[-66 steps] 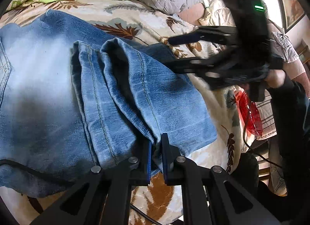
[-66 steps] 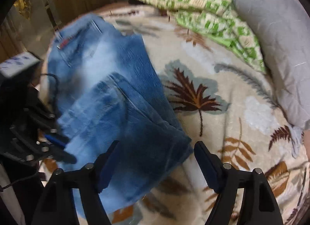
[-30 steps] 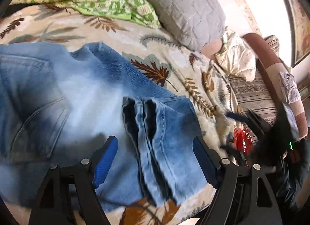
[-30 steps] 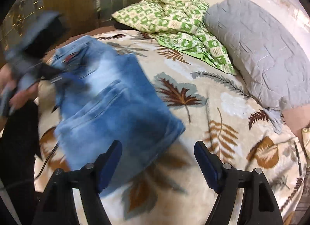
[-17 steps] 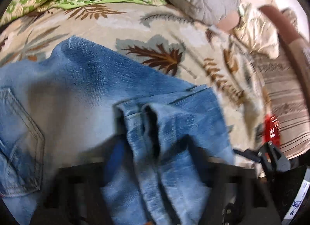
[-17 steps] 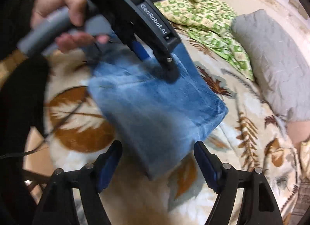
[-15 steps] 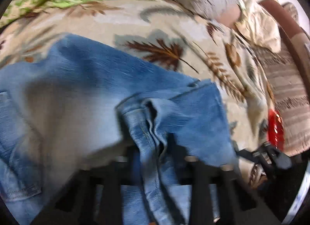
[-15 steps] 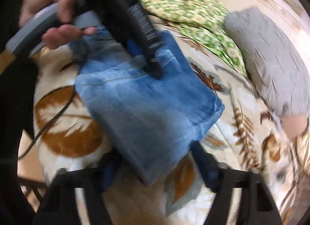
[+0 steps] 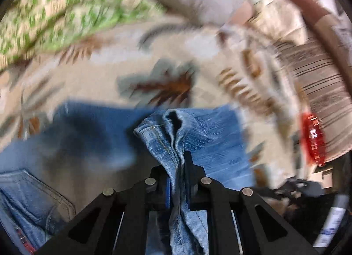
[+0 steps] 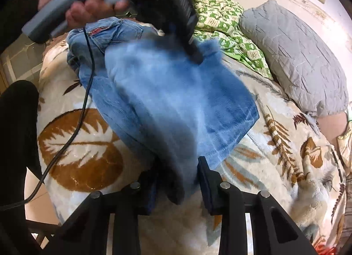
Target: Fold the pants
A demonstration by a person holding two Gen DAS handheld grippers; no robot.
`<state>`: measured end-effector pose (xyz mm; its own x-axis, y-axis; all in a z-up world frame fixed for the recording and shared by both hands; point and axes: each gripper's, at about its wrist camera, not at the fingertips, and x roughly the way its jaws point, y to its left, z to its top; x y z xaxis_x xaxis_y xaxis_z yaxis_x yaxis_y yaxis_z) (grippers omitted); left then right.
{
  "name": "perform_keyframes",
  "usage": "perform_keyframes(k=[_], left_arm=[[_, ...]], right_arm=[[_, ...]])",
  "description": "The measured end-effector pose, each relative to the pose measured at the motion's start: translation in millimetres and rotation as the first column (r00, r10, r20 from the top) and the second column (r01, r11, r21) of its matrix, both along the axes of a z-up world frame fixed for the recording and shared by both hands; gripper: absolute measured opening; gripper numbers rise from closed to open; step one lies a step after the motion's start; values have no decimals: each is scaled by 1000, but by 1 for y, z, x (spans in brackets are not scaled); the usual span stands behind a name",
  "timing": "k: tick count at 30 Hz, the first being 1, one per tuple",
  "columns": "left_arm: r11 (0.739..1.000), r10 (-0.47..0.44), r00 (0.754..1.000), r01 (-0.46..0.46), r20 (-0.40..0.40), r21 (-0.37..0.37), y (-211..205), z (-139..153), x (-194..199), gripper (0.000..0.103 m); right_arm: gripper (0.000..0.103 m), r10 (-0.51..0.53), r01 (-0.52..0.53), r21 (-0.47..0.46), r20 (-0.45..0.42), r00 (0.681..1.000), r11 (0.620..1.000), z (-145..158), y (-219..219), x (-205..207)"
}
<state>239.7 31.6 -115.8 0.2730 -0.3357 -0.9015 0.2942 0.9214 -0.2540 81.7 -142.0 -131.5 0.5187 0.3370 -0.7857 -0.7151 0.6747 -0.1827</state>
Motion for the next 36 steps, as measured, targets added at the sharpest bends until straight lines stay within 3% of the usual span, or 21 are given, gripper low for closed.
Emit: perform_keyframes(k=[2,4,9,11,12,13,14,15,18,23,27,31,32,34,36], left_arm=[[999,23,998,-24,-59,-22,10,-28,6,12],[996,44,998,-47,-51,-70,18,-31,5,12],[996,55,998,-57,-40,-62,20,-27,2,16],[995,66,997,-68,-28,-67,23,-19,-3,30],[995,79,997,-80,-15,-65,26,-13,-8,52],[993,90,996,-90,-7,-74,28,-6,-11,76],[991,98,995,-97,7,-95,31,-1,-16,82],[988,107,994,-103,27,-113,33,5,-24,84],[991,108,992,-102,70,-92,40,16,-47,85],[995,99,992,-97,77,-31,32,12,-76,86],[991,66,993,-77,100,106,18,-5,-87,86],[980,18,991,-45,136,194,10,-17,-91,83],[975,-6,989,-27,147,219,9,-20,-93,83],[977,-13,988,-20,154,213,11,-21,-94,81],[980,-13,988,-19,155,200,15,-21,-94,80]], right_arm=[[34,1,-1,-8,-13,1000,1000,-1,1,3],[34,1,-2,-15,-29,1000,1000,-3,2,5],[34,1,-1,-4,-50,999,1000,-4,0,9],[38,2,-2,-13,-42,999,1000,-2,0,10],[43,2,-2,-16,-33,999,1000,0,-1,7],[64,0,0,-9,-26,1000,1000,5,-4,3],[78,-1,1,11,-27,1000,1000,11,-7,-1],[78,-2,3,36,-22,1000,999,17,-12,-5],[82,-21,22,105,-9,1000,994,40,-27,-7],[87,-129,129,137,-9,992,982,54,-35,34],[87,-160,163,94,-34,986,982,42,-17,82],[87,-155,156,21,-53,987,988,21,7,122],[86,-159,159,26,-22,987,987,16,8,127],[80,-207,206,-21,-54,977,978,-2,8,143],[78,-235,238,14,-116,965,971,-15,-2,154]])
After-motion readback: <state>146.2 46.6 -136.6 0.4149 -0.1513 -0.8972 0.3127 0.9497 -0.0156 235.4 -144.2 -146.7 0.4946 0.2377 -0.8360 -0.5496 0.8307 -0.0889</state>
